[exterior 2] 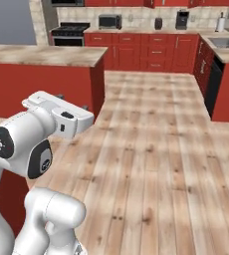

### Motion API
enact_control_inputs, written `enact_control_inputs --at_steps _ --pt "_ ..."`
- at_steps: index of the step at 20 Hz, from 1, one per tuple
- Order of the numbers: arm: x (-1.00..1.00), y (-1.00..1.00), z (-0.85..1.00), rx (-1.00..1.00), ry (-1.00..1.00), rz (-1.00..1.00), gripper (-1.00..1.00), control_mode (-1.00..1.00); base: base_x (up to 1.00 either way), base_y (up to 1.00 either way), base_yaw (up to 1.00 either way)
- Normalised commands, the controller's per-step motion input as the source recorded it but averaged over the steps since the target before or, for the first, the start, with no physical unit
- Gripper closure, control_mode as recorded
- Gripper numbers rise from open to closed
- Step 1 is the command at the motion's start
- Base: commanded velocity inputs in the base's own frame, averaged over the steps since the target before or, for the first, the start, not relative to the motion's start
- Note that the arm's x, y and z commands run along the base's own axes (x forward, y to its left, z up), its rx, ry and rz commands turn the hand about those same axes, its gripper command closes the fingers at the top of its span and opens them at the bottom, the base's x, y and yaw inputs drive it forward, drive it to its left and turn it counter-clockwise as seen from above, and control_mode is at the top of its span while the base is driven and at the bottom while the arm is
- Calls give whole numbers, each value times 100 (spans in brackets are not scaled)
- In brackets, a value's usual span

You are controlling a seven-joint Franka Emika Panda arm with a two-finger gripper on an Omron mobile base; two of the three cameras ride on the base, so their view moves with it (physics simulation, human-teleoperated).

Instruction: Open the cabinet directly in front. Then move the liquor and the mug to the dining counter with the jar on it.

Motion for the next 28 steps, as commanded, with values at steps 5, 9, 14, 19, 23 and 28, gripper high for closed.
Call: enact_control_inputs --at_steps 5,9,14,19,23,28 --pt "0 0 0 0 0 0 -100 100 100 0 0" --pt "0 0 0 0 0 0 -100 100 100 0 0" --pt "0 0 0 0 0 0 -100 100 100 -13 0" --pt "0 0 0 0 0 0 -100 100 100 -23 0" --pt "0 0 0 0 0 0 -100 100 100 -29 0" --pt "0 0 0 0 0 0 -100 100 100 -34 0"
